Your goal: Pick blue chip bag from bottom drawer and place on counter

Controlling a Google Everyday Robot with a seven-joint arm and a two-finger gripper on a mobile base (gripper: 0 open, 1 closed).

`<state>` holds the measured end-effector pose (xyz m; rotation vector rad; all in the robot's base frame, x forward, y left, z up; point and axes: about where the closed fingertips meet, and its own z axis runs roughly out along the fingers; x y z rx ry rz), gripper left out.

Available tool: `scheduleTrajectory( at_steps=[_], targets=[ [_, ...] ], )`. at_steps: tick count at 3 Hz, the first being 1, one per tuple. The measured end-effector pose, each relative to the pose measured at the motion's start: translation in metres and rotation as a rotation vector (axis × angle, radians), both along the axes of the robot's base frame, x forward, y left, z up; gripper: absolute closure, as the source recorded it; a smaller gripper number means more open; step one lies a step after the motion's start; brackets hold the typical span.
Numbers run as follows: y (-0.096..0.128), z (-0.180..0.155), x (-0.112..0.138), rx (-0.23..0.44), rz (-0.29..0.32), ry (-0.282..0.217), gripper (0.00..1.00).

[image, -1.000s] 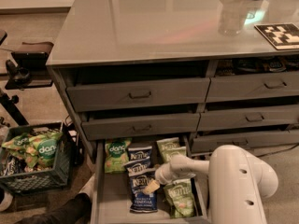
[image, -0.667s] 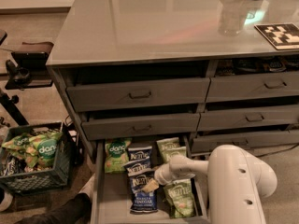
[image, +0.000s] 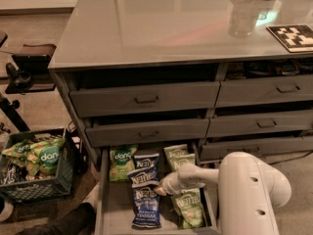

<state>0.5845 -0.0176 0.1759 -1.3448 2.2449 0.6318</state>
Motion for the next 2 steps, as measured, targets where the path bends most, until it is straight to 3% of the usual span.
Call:
scheduleTrajectory(
  at_steps=[1, 2],
  targets=[
    [0.0, 0.0, 0.0, 0.0, 0.0, 0.0, 0.99],
    [0.0003, 0.0024, -0.0019, 0.008, 0.006, 0.002, 1.0]
  ],
)
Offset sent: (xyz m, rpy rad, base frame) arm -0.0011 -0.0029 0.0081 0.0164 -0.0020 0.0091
